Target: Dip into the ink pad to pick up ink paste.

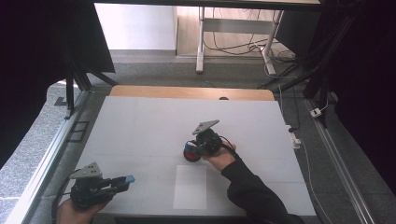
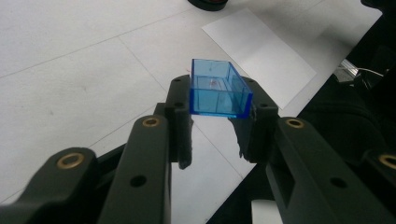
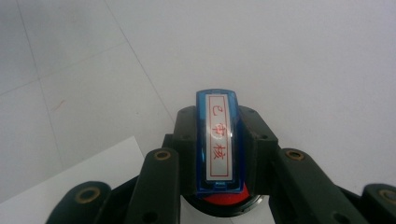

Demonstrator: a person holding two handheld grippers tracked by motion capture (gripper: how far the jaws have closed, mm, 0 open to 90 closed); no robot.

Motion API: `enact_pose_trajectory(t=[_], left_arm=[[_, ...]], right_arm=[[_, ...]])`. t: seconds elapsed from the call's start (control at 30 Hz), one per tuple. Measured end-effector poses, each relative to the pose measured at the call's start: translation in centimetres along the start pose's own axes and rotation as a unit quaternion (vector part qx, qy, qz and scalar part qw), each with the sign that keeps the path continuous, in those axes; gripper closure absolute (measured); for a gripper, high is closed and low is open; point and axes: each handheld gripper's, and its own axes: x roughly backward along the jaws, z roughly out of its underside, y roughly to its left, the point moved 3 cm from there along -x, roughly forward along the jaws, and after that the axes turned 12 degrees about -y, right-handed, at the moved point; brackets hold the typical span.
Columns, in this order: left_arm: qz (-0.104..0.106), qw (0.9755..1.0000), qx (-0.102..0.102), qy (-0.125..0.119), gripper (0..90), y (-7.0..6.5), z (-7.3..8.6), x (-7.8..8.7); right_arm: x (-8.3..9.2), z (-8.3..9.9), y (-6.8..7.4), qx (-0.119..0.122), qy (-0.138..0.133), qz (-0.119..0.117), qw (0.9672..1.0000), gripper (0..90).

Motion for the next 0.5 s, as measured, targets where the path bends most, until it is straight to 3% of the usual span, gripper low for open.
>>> enact_pose_trajectory(t=[0.5], left_arm=[[0.007,0.9999,-0.011,-0.007,68.4,-0.4,-0.2,0.1]], right_arm=[[2.3,-0.9,0.3,-0.018,-0.031,-0.017,0.9992,70.5]])
